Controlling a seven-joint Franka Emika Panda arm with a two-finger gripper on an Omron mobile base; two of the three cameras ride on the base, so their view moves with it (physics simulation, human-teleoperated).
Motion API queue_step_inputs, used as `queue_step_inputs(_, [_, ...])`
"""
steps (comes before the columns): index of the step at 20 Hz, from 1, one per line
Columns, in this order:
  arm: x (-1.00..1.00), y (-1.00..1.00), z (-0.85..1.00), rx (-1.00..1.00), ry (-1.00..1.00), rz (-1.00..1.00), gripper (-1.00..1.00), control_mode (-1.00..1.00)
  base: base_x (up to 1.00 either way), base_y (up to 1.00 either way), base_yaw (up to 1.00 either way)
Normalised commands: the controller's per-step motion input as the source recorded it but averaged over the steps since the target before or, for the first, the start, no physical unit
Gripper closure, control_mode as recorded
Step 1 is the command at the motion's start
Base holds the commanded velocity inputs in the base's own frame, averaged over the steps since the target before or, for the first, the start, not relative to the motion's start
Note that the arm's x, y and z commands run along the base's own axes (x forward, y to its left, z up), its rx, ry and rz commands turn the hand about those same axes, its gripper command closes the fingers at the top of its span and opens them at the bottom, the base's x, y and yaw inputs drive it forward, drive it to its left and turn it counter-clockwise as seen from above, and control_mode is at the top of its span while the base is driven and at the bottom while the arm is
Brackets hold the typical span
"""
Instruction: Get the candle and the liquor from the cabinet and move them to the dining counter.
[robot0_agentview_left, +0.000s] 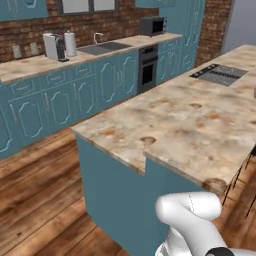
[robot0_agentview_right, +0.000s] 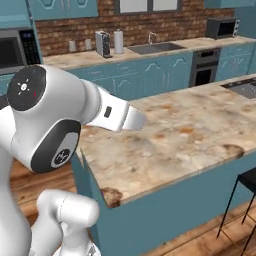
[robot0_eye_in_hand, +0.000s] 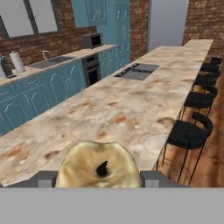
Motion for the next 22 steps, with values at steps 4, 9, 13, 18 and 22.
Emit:
queue_step_inputs(4, [0.0,0.0,0.0,0.0,0.0,0.0,1.0,1.0,0.01,-0.71,0.32])
queue_step_inputs(9, [0.0,0.0,0.0,0.0,0.0,0.0,1.0,1.0,0.0,-0.74,0.3])
queue_step_inputs(13, [0.0,0.0,0.0,0.0,0.0,0.0,1.0,1.0,0.0,-0.78,0.27])
queue_step_inputs(18, [0.0,0.0,0.0,0.0,0.0,0.0,1.0,1.0,-0.47,-0.77,0.13])
queue_step_inputs(22, [0.0,0.0,0.0,0.0,0.0,0.0,1.0,1.0,-0.77,-0.66,0.0])
